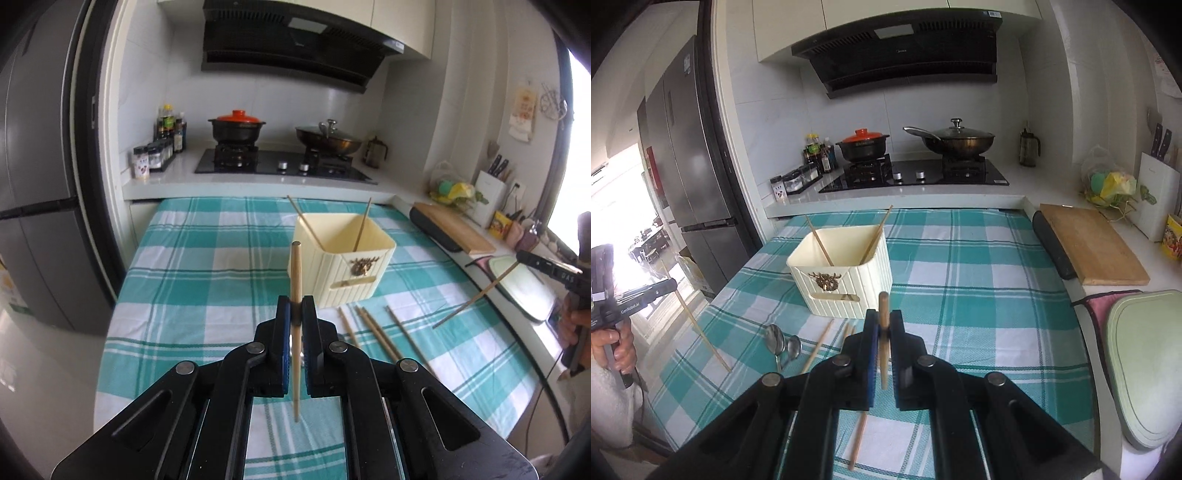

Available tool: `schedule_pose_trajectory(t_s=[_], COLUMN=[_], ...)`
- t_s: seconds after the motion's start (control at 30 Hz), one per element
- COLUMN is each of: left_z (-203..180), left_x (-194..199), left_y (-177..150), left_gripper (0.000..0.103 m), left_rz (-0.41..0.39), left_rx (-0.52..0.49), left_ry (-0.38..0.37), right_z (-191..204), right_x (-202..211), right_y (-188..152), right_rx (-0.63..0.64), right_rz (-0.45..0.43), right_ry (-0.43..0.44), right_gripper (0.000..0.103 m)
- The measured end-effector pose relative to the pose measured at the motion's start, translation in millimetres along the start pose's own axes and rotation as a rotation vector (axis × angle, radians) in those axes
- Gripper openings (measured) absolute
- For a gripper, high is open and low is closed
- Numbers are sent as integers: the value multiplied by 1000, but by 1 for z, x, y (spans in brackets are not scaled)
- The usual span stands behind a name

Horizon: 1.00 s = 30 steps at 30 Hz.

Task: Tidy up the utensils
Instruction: 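Lift both held chopsticks and carry them above the cream holder, then lower both chopsticks into the holder and open both tools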

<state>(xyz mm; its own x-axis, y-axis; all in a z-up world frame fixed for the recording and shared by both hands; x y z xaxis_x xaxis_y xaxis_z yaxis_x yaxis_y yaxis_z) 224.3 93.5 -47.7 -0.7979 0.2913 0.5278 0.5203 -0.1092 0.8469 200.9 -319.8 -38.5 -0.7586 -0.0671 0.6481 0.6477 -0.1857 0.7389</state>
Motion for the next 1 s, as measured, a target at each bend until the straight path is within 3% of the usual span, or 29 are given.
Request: schedule_pose_trajectory(t_s=[0.17,0.57,0.8,1.0], left_z=[-10,-23,-31,-37], left_x=[16,27,22,-20], left_y=[9,27,95,159], left_gripper=[4,4,4,4], left_rz=[-45,-70,-169,-256], left_rx=[-16,-53,-86,-84], left_ry=[-8,-35,-38,26], right_z=[13,19,37,54], right_x=[19,30,16,-19], right_y=[9,23,69,122], right_rx=[21,30,86,72], right_rz=[-71,-78,-134,-215], right_ry=[7,29,28,53], right_gripper=[6,6,6,6])
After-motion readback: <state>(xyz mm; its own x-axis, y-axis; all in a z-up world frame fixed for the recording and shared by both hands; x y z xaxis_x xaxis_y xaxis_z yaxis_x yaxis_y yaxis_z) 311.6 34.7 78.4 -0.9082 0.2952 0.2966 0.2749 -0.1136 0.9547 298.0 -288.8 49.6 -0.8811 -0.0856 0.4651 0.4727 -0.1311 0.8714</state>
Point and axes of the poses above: each gripper's, at about its wrist camera, not at the fingertips, and x roughly against the way its jaws point, z to its left, y to its top, the point moved 1 cm from there along -x, roughly the way its jaws point, and after that the axes turned 7 degrees about -x, right-handed, at the moved point
